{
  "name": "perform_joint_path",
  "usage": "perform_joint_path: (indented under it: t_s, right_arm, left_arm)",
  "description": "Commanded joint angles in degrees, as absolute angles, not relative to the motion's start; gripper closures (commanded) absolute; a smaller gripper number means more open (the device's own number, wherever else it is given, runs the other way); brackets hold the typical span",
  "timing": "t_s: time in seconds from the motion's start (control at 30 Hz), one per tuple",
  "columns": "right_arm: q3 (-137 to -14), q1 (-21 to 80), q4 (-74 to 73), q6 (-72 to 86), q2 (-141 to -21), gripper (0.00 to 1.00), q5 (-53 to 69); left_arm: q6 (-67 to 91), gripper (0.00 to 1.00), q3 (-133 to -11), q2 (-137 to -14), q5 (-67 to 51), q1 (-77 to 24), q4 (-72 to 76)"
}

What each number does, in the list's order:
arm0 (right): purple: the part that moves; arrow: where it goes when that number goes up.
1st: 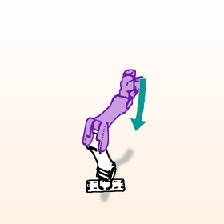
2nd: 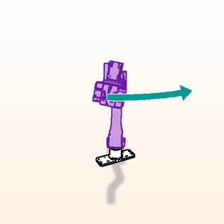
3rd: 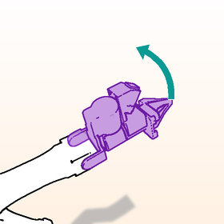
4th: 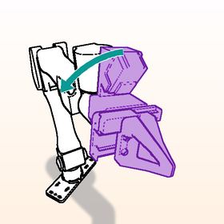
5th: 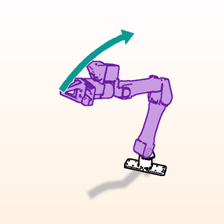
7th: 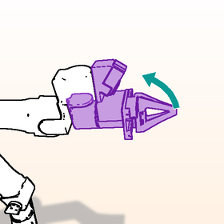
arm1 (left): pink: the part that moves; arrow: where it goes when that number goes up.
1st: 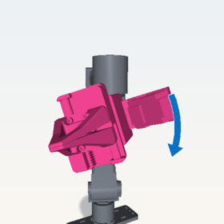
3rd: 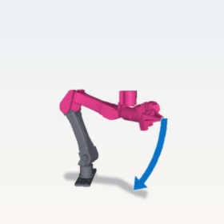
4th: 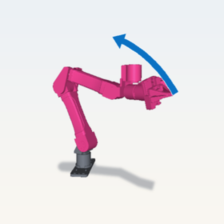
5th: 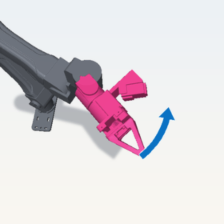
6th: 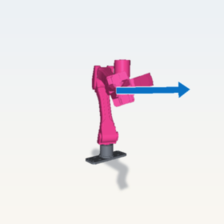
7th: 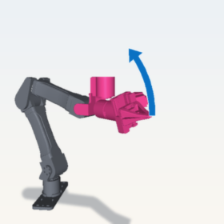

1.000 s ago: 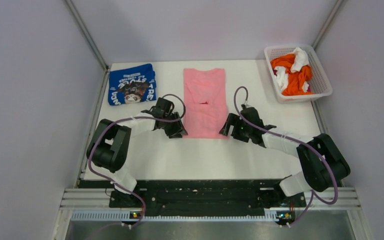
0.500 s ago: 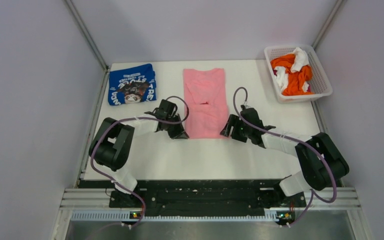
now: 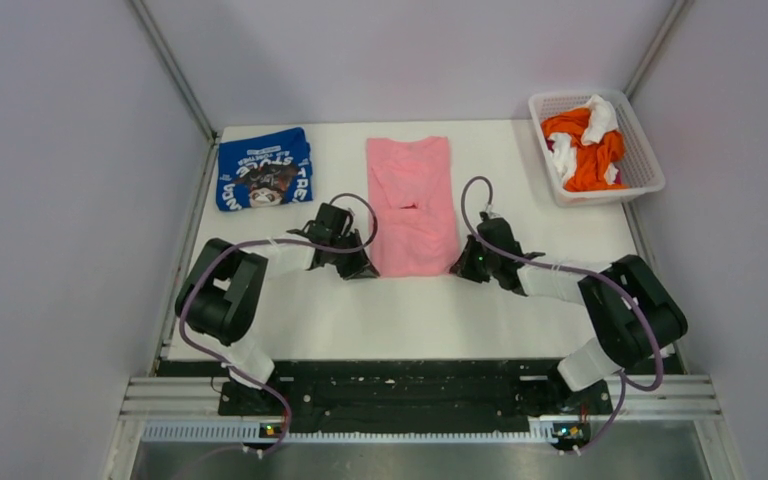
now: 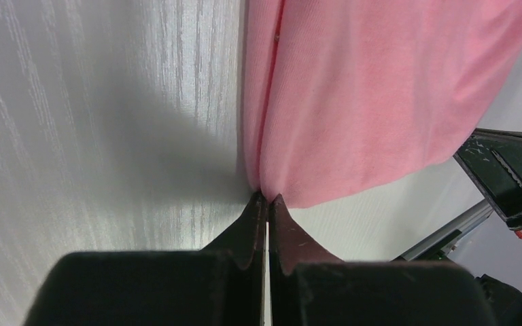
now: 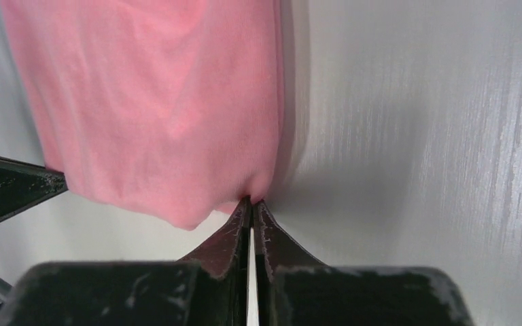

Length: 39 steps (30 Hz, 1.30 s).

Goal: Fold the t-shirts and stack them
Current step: Grab one side of the 2/3 rectangular tshirt with both arms, then fold the long partially folded tshirt into a neat square

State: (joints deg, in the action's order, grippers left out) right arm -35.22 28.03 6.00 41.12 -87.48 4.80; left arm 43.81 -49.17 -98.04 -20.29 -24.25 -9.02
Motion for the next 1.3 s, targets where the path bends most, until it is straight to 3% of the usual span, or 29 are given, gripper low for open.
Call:
perform_joint_path:
  t_s: [0.0,0.2,0.4,0.6,0.73,0.9,1.0,1.27]
  right_arm:
    - [-32.2,29.3,5.1,40.9,-87.9,1.00,4.5]
    - [-28.1,32.0,-2.2,39.3,-76.8,1.00,11.3]
    - [-24.2,38.4,-11.8,42.3,-59.2,1.00,14.3]
    - [-26.5,41.7,-16.7,47.1,-42.5,1.00,20.6]
    - [-29.5,41.7,-17.2,47.5,-37.7,1.00,22.5]
    - [-32.7,41.6,-17.3,46.2,-37.3,1.00,19.0]
    - [-34.6,40.2,-17.2,45.7,-38.7,1.00,17.2]
    - [-34.7,31.8,-7.6,46.5,-44.6,1.00,18.5]
  left_arm:
    - [41.7,1.00,-44.1,-97.4,-15.6,-24.6,-11.9]
    - [39.8,1.00,-37.3,-86.9,-14.0,-26.1,-15.0]
    - [42.5,1.00,-29.9,-68.2,-11.8,-31.3,-22.5]
    - [45.1,1.00,-29.2,-44.3,-8.9,-35.7,-32.7]
    - [45.0,1.00,-33.5,-36.0,-10.0,-35.9,-36.1]
    - [44.1,1.00,-36.6,-34.3,-7.1,-35.9,-34.9]
    - [42.8,1.00,-36.5,-35.4,1.0,-35.8,-31.4]
    - [38.7,1.00,-44.3,-47.1,11.1,-34.8,-21.5]
